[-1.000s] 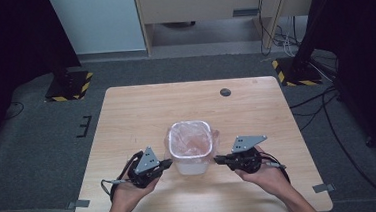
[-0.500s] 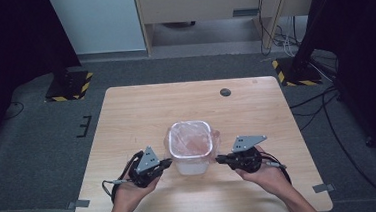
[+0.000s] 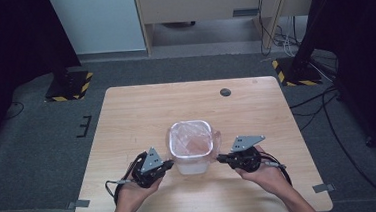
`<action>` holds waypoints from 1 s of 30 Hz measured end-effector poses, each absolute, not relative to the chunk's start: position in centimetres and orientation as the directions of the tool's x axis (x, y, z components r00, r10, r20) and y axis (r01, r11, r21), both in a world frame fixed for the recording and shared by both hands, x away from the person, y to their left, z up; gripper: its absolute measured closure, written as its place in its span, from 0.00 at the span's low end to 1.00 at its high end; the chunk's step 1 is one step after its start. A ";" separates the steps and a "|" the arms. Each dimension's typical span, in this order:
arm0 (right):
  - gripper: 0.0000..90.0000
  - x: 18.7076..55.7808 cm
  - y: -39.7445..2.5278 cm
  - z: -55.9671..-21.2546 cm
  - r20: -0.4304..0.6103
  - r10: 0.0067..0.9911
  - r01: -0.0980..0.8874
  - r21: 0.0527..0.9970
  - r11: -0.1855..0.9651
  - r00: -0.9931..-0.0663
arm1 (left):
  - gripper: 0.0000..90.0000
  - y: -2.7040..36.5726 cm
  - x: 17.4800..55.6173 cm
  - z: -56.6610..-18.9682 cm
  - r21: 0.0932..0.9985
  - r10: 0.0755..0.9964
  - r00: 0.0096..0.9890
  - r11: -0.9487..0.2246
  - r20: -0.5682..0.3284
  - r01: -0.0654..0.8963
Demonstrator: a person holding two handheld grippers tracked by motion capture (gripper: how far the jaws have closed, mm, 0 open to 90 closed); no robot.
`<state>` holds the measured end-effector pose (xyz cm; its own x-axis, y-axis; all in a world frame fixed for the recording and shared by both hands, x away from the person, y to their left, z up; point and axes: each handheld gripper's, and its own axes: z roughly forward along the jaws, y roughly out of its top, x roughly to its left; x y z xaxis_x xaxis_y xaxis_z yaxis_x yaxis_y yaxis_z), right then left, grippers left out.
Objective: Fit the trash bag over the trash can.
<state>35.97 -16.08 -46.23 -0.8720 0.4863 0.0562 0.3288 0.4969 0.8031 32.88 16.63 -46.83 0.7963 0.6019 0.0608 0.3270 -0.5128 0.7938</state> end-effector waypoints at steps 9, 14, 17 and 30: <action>0.83 35.8 -16.8 -45.7 0.041 0.512 0.324 0.817 0.477 -0.858 | 0.85 17.2 32.6 -46.7 0.806 0.622 0.781 -0.487 0.051 0.336; 0.66 35.7 -17.9 -44.5 0.050 0.537 0.316 0.852 0.417 -0.842 | 0.70 18.2 32.1 -46.1 0.826 0.627 0.778 -0.457 0.037 0.329; 0.62 35.8 -18.0 -43.8 0.056 0.541 0.311 0.865 0.393 -0.839 | 0.70 18.4 31.9 -45.8 0.833 0.626 0.779 -0.450 0.038 0.321; 0.43 35.4 -18.8 -42.3 0.053 0.523 0.294 0.872 0.390 -0.851 | 0.73 19.0 31.9 -45.4 0.840 0.647 0.761 -0.434 0.040 0.325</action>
<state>35.45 -18.78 -42.34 -0.8508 0.5229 0.0527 0.2939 0.3903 0.8725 31.95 19.04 -45.35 0.7612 0.6473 0.0401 0.3250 -0.4342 0.8401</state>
